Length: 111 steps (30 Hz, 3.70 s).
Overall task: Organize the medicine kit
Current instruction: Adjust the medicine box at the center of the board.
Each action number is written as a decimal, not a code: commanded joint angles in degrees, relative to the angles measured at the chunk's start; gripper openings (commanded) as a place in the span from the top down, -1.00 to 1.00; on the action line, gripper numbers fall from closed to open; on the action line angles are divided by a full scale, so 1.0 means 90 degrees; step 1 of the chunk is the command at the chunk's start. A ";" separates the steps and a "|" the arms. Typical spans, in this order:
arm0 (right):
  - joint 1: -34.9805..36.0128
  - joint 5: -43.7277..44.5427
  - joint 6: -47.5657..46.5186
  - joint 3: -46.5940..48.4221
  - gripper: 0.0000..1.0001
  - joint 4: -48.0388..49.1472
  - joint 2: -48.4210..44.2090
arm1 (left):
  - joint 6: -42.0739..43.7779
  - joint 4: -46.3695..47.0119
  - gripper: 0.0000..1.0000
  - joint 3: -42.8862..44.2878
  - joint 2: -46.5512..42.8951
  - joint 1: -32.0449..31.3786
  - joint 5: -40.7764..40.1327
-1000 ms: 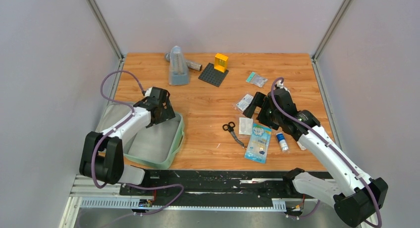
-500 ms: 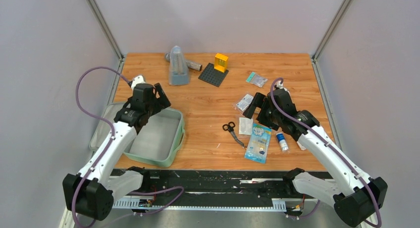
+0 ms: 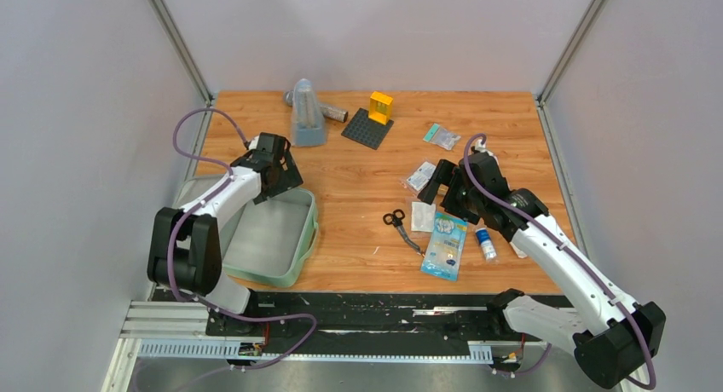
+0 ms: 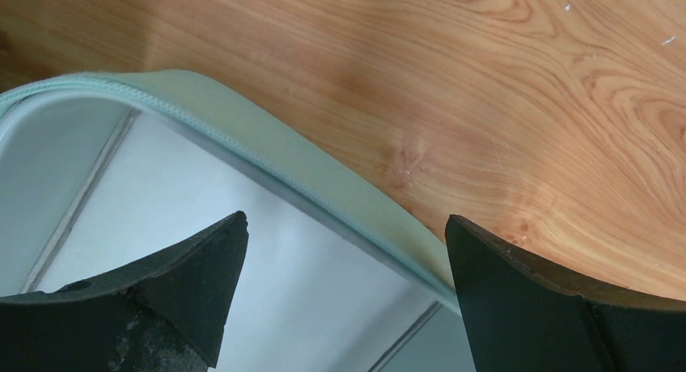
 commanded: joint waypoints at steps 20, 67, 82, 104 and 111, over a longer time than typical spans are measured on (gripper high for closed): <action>-0.0035 -0.0055 -0.0107 0.0127 -1.00 0.0014 -0.0151 | 0.1089 0.1003 -0.56 -0.0029 0.0627 -0.0837 0.1641; -0.1865 0.0265 -0.0815 0.0672 -1.00 0.0525 0.2127 | 0.0519 0.1726 -0.71 0.0224 0.0670 -0.3439 0.1938; -0.2327 0.0221 0.0163 0.2110 -1.00 -0.0063 0.4267 | 0.0271 -0.0665 -1.00 -0.0089 -0.2763 -0.3432 -0.0638; -0.2758 -0.0042 0.3641 0.2091 -0.90 -0.0210 0.5021 | -0.1297 -0.3138 -1.00 -0.1116 -0.4838 -0.2757 -0.1669; -0.2718 0.0068 0.2095 0.2119 -1.00 -0.0150 0.4888 | -0.1372 -0.3197 -1.00 -0.0984 -0.4909 -0.2731 -0.1568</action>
